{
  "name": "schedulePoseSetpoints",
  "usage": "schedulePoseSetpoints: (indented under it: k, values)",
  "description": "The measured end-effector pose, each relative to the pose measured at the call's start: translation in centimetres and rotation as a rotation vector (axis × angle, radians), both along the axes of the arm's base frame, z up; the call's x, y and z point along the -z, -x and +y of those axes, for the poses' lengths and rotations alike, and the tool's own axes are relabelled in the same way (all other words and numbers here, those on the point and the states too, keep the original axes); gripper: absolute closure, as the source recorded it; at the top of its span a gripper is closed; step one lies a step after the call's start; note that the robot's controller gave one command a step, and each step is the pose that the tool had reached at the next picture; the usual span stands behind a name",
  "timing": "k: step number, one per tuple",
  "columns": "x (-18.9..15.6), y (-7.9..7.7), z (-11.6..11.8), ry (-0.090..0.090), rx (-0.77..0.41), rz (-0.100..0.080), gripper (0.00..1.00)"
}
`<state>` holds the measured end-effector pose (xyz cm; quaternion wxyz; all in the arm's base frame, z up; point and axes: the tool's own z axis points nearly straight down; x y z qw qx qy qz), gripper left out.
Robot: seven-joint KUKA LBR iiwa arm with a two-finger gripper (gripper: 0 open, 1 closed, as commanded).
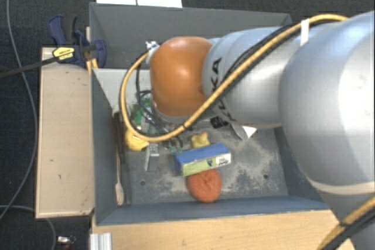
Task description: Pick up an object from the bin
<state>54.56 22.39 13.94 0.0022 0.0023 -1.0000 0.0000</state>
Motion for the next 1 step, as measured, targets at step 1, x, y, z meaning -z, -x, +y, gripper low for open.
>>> schedulePoseSetpoints:
  k: [1]
  values:
    - [-0.46,-0.17,-0.14,-0.001,0.006,-0.006,0.00]
